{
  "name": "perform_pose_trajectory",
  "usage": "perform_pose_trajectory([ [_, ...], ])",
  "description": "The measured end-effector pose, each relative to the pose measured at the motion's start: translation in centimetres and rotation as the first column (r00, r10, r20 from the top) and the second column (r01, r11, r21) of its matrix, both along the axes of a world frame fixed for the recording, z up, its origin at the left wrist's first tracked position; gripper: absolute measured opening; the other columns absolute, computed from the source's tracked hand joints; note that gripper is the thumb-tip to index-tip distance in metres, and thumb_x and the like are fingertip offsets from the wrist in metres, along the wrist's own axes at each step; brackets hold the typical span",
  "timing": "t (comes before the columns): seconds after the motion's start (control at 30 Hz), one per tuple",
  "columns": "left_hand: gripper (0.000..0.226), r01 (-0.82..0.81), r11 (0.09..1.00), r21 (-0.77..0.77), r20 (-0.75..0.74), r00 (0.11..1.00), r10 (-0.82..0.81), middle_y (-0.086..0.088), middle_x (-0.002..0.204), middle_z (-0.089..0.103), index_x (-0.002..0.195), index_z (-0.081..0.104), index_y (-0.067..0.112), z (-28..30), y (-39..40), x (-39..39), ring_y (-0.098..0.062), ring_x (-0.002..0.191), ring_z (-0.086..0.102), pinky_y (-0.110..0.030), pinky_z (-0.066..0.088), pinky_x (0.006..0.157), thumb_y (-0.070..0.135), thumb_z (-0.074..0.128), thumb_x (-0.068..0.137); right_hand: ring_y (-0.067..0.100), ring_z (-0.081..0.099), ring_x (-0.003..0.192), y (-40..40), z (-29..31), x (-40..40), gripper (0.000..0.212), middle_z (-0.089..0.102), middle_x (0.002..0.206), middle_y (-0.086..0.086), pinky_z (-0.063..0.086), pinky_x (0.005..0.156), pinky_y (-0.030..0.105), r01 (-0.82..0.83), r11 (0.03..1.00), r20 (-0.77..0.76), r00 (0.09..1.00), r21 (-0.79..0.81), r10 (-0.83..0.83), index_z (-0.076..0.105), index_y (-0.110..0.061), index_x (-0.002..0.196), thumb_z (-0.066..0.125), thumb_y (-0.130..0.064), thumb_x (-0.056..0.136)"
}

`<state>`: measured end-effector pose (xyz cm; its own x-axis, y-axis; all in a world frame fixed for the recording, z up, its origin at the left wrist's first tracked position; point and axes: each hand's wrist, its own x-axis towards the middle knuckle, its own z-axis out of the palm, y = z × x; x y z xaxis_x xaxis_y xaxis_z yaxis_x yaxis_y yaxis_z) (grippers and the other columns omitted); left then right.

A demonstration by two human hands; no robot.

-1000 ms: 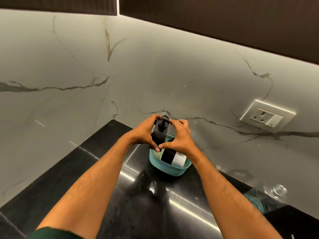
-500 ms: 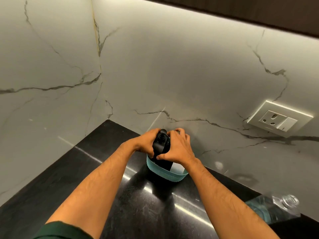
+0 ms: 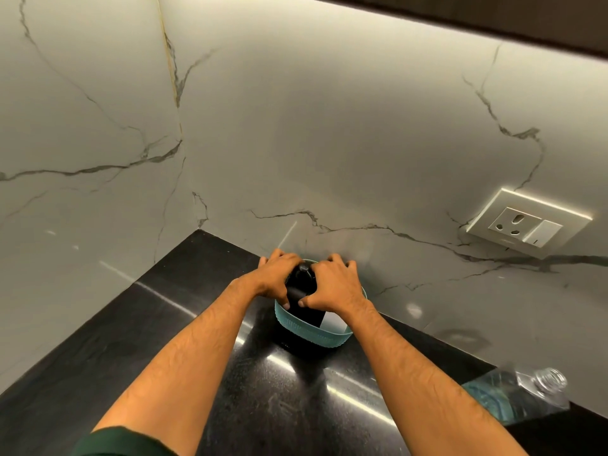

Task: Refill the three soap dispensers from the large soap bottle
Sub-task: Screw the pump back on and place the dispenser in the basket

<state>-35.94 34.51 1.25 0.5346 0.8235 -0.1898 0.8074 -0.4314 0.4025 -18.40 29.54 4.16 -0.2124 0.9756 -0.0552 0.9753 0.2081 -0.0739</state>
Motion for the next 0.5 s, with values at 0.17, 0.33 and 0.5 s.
perform_pose_trajectory([
  [0.17,0.094,-0.009,1.000,-0.014,0.016,1.000,0.009,0.007,0.137,0.052,0.143,0.045,0.026,0.3,-0.5,-0.2,-0.019,0.128,0.035,-0.044,0.033,0.104,0.031,0.096,0.065,0.020,0.051,0.107,-0.1,0.0,-0.2,0.053,0.067,0.094,-0.007,0.038,0.087,0.044,0.011,1.000,0.012,1.000,0.018,-0.011,0.065,-0.029,0.101,0.075,-0.066,0.063],
  [0.33,0.093,-0.048,0.999,-0.005,0.054,0.997,0.049,0.005,0.141,0.051,0.145,0.044,0.025,0.4,-1.2,-0.4,-0.019,0.131,0.036,-0.042,0.033,0.101,0.035,0.094,0.067,0.021,0.056,0.105,-0.4,0.4,-0.5,0.058,0.068,0.100,-0.005,0.037,0.086,0.042,0.013,0.999,-0.010,1.000,0.032,-0.012,0.064,-0.030,0.108,0.077,-0.065,0.063],
  [0.5,0.111,-0.104,0.994,0.031,0.059,0.993,0.102,-0.004,0.158,0.039,0.159,0.029,0.017,1.6,-2.4,-0.5,-0.026,0.145,0.032,-0.049,0.031,0.114,0.043,0.091,0.071,0.020,0.052,0.110,-1.2,1.2,-0.1,0.072,0.066,0.112,-0.005,0.040,0.090,0.041,0.021,0.998,-0.041,0.999,0.067,-0.018,0.061,-0.026,0.116,0.073,-0.073,0.063],
])
